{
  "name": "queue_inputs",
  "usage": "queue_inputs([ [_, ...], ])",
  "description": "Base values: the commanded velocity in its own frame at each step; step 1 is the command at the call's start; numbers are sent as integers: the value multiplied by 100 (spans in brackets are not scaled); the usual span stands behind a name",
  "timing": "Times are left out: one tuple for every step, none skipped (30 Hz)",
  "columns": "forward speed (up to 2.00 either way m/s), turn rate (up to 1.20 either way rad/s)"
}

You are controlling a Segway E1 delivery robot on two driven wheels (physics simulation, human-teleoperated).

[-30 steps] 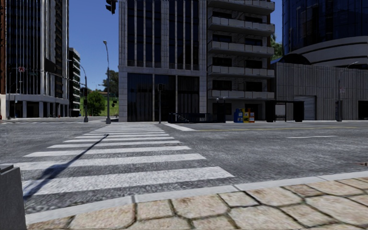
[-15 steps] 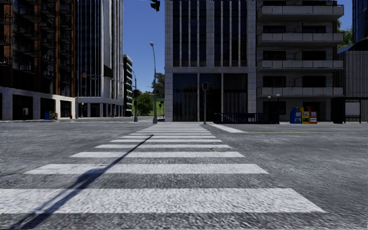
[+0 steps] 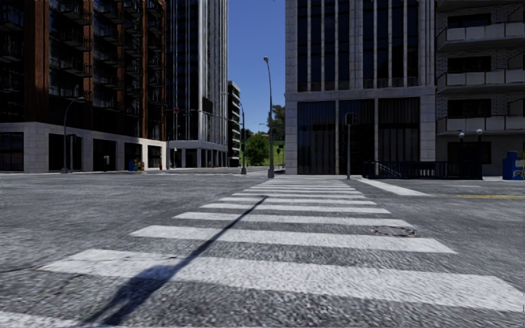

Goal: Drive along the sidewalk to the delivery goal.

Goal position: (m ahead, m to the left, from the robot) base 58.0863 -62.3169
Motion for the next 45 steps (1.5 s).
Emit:
queue_inputs([
  [200,0],
  [200,0],
  [200,0],
  [200,0],
  [200,0],
  [200,0],
  [200,0],
  [200,0],
  [200,0],
  [200,0],
  [200,0],
  [200,0],
  [200,0],
  [200,0],
  [200,0],
  [200,0],
  [200,0],
  [200,-9],
  [200,-19],
  [200,-19],
  [200,-25],
  [200,-31],
  [200,-36],
  [200,-36],
  [200,-37],
  [200,-37],
  [200,-37],
  [200,-37],
  [200,-32],
  [200,-13],
  [200,-13],
  [200,0],
  [200,0],
  [200,0],
  [200,0],
  [200,0],
  [200,0],
  [200,0],
  [200,0],
  [200,0],
  [200,0],
  [200,0],
  [200,0],
  [200,0],
  [200,0],
])
